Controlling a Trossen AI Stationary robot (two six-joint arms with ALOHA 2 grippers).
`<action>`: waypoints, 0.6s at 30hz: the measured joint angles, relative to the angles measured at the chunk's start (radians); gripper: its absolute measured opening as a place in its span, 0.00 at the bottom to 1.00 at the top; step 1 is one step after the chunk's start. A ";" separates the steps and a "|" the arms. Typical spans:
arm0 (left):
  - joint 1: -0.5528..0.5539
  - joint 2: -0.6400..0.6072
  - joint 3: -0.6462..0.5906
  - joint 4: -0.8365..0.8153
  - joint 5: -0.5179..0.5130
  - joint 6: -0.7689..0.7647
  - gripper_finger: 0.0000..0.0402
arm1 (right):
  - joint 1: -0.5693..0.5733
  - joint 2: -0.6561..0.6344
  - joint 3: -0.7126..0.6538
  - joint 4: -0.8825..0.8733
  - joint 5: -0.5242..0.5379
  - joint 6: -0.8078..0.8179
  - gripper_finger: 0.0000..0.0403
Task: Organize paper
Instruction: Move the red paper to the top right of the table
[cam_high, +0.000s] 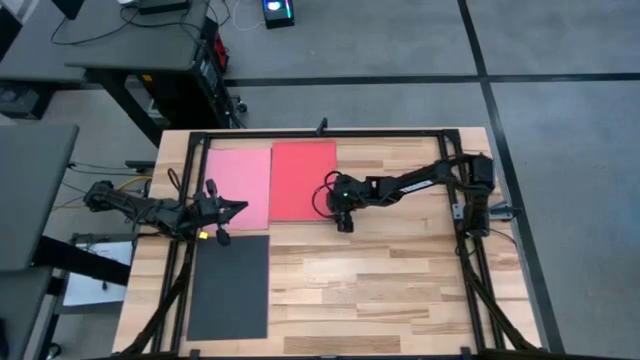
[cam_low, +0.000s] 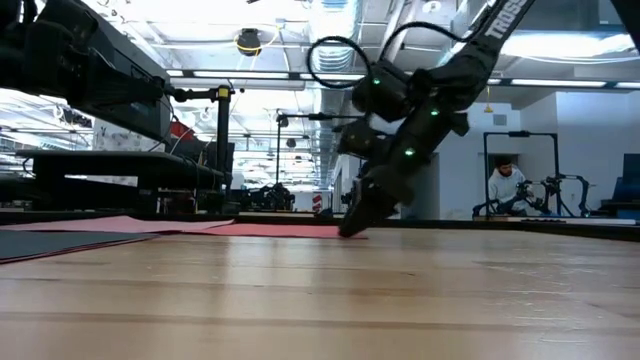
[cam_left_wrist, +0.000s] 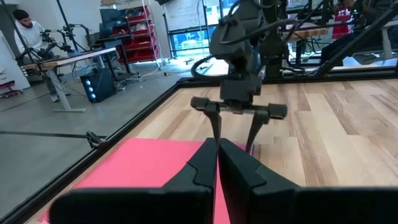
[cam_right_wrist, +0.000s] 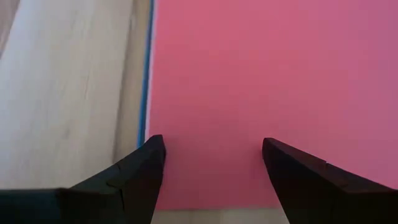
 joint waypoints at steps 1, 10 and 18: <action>0.000 -0.001 0.000 0.000 0.000 0.000 0.00 | 0.006 0.020 0.015 -0.016 0.000 0.005 0.65; 0.000 0.000 0.000 0.003 0.000 0.000 0.00 | 0.052 0.015 0.057 -0.089 0.007 0.043 0.65; 0.000 0.000 0.000 0.003 0.000 0.000 0.00 | 0.052 -0.016 0.057 -0.258 0.007 0.060 0.65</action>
